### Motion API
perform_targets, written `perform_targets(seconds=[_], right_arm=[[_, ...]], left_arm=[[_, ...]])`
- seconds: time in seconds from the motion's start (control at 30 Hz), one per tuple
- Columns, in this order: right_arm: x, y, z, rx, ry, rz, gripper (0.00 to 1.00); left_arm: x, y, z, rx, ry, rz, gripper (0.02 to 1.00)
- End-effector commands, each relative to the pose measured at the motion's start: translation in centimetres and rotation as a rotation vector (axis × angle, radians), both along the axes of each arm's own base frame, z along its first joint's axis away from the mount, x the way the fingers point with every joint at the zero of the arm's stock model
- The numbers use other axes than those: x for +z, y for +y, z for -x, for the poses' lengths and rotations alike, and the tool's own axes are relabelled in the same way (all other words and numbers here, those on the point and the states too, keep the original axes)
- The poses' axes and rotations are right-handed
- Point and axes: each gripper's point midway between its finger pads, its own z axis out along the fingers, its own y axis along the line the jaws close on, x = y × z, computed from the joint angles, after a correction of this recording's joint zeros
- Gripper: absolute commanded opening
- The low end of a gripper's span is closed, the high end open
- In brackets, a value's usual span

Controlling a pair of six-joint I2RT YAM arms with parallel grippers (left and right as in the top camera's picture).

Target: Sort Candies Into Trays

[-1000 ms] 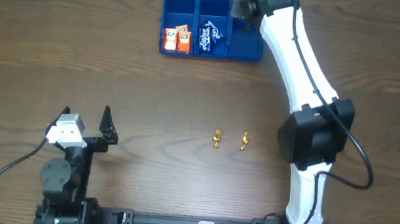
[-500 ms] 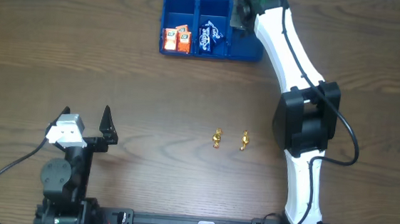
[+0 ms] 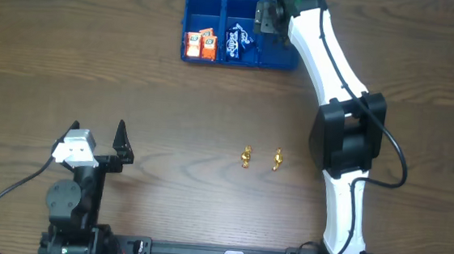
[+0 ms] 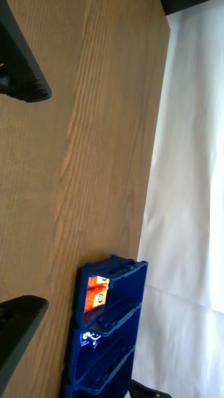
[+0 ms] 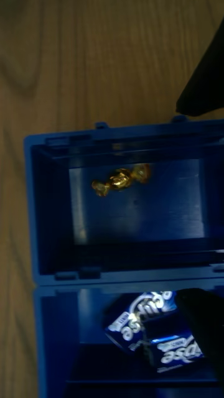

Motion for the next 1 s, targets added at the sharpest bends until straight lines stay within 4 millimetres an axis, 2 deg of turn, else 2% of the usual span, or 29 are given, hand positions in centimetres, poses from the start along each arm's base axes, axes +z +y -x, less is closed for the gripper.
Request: perform_targets(seconds=[0.03,0.1,0.13,0.23,0.33,0.43,0.57,0.6,0.73,1.0], right_arm=[[6.5,-0.5,2.7,0.015,-0.08,-0.024,0.939],[7.8,-0.9,4.8,0.022,-0.083,-0.029,0.941],[8.2,-0.7,7.0,0.041,-0.074,-0.045,0.941],[7.2,0.4,12.1,0.062,-0.03,-0.092,0.941],[4.5,1.8,17.1,0.055,0.047,-0.112,0.941],[0.2,4.2,22.5,0.08,0.19,-0.151,0.925],[-3.8,6.7,27.0,0.103,0.307,-0.154,0.895],[-5.2,7.2,28.8,0.091,0.352,-0.141,0.89],[-7.4,7.5,30.9,0.064,0.413,-0.118,0.888],[-10.8,6.7,30.8,0.001,0.482,-0.07,0.871]], left_arm=[[-1.6,-0.2,0.1,-0.013,0.052,-0.011,0.996],[-1.6,-0.2,0.1,-0.013,0.052,-0.011,0.996],[-1.6,-0.2,0.1,-0.013,0.052,-0.011,0.998],[-1.6,-0.2,0.1,-0.013,0.052,-0.011,0.998],[-1.6,-0.2,0.1,-0.013,0.052,-0.011,0.998],[-1.6,-0.2,0.1,-0.013,0.052,-0.011,0.998],[-1.6,-0.2,0.1,-0.013,0.052,-0.011,0.998],[-1.6,-0.2,0.1,-0.013,0.052,-0.011,0.998],[-1.6,-0.2,0.1,-0.013,0.052,-0.011,0.998],[-1.6,-0.2,0.1,-0.013,0.052,-0.011,0.998]])
